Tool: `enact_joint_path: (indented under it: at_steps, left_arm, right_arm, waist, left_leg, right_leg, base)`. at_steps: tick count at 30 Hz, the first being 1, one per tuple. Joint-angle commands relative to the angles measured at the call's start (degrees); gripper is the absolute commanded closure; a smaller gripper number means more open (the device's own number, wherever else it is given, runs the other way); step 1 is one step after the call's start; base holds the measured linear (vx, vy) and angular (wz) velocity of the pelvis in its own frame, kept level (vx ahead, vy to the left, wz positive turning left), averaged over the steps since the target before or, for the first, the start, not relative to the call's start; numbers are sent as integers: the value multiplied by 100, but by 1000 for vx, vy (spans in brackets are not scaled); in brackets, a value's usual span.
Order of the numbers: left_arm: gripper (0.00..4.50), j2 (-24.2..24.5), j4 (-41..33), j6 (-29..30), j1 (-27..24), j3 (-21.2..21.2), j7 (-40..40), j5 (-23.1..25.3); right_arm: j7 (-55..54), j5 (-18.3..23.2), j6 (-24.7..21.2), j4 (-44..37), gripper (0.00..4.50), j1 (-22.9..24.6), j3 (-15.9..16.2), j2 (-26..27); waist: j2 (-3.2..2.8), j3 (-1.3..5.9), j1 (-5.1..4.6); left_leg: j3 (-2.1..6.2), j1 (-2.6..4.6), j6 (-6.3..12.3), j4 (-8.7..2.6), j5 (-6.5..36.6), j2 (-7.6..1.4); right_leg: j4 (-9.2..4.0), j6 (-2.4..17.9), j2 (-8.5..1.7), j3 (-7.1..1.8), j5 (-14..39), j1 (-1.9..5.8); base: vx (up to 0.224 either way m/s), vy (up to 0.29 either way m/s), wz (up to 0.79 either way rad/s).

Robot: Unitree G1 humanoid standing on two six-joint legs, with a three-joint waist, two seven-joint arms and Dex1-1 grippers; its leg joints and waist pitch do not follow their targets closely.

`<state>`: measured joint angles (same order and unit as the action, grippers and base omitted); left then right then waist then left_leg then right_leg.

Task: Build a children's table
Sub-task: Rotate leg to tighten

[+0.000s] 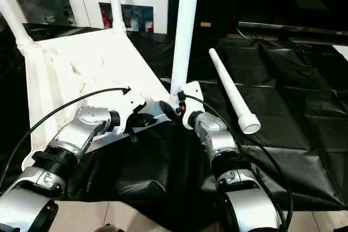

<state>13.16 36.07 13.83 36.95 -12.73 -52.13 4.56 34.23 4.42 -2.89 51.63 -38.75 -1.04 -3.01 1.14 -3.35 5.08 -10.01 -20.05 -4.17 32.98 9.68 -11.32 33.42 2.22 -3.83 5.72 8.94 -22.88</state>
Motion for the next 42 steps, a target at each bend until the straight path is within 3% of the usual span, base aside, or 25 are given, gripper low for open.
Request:
enact_joint_path:
  at_steps: [1, 6, 8, 14, 15, 16, 22, 27, 29, 35, 40, 42]
  left_arm:
    - [450, -231, -415, -357, 0, -141, -331, -388]
    - [450, 49, -653, -413, -195, -203, -868, -491]
    - [450, 139, -699, -416, -238, -213, -1039, -519]
    - [450, 343, -897, -400, -361, -248, -1546, -592]
    - [450, 377, -927, -393, -380, -259, -1622, -605]
    - [450, 432, -973, -378, -410, -281, -1740, -620]
    - [450, 723, -1248, -244, -591, -384, -2280, -692]
    - [450, 857, -1382, -169, -683, -389, -2426, -721]
    - [450, 856, -1372, -167, -682, -367, -2381, -712]
    - [450, 701, -1274, -135, -618, -280, -1962, -667]
    - [450, 279, -917, -52, -326, -53, -1185, -604]
    - [450, 55, -682, -42, -90, -3, -597, -439]
  right_arm:
    - [990, 1, -64, -117, 14, 119, 655, 237]
    - [2034, 133, -197, -556, 14, 340, 799, -261]
    - [2362, 136, -202, -689, 14, 407, 838, -477]
    - [3256, 267, -459, -1179, 14, 604, 951, -891]
    - [3355, 272, -495, -1245, 14, 633, 981, -939]
    - [3492, 274, -538, -1331, 38, 672, 1026, -1004]
    - [3857, 350, -742, -1601, 63, 789, 1121, -1151]
    - [4027, 367, -923, -1811, 116, 894, 1245, -1216]
    - [3985, 313, -886, -1795, 132, 912, 1264, -1202]
    - [3240, 114, -713, -1538, 169, 873, 1156, -1001]
    - [1466, -50, -632, -822, 175, 572, 742, -525]
    - [324, -26, -524, -375, 176, 341, 417, -150]
  waist:
    - [35, 384, 15]
    - [36, 417, 56]
    - [11, 409, 70]
    - [28, 393, 122]
    - [2, 393, 140]
    - [8, 392, 137]
    - [-1, 399, 149]
    - [-8, 397, 160]
    - [25, 397, 158]
    - [18, 382, 143]
    - [4, 356, 8]
    - [14, 367, -32]
  left_leg:
    - [52, 10, 292, -370, 1272, -206]
    - [34, -6, 420, -348, 925, -220]
    - [24, 2, 433, -350, 957, -230]
    - [21, 17, 368, -354, 1123, -232]
    - [24, 23, 362, -359, 1155, -241]
    - [28, 23, 354, -364, 1169, -246]
    - [36, 23, 302, -367, 1194, -244]
    - [35, 25, 286, -369, 1161, -243]
    - [28, 25, 282, -364, 1169, -237]
    - [40, 30, 215, -371, 1232, -223]
    - [69, 80, 49, -367, 1513, -172]
    - [79, 40, 80, -373, 1464, -181]
  right_leg:
    - [-443, 713, -528, -328, 2212, 280]
    - [-345, 921, -493, -328, 1504, 317]
    - [-351, 962, -486, -321, 1523, 309]
    - [-396, 856, -489, -321, 1903, 302]
    - [-401, 851, -485, -319, 1910, 297]
    - [-395, 872, -487, -319, 1900, 293]
    - [-388, 871, -481, -316, 1912, 296]
    - [-381, 905, -478, -319, 1827, 297]
    - [-388, 886, -482, -319, 1871, 294]
    - [-419, 793, -494, -315, 2158, 280]
    - [-542, 536, -503, -281, 2920, 243]
    - [-528, 522, -509, -283, 2873, 271]
  base:
    - [0, 0, 0]
    - [0, 0, 0]
    - [0, 0, 0]
    - [0, 0, 0]
    - [0, 0, 0]
    - [0, 0, 0]
    - [0, 0, 0]
    - [0, 0, 0]
    - [0, 0, 0]
    - [0, 0, 0]
    - [0, 0, 0]
    - [0, 0, 0]
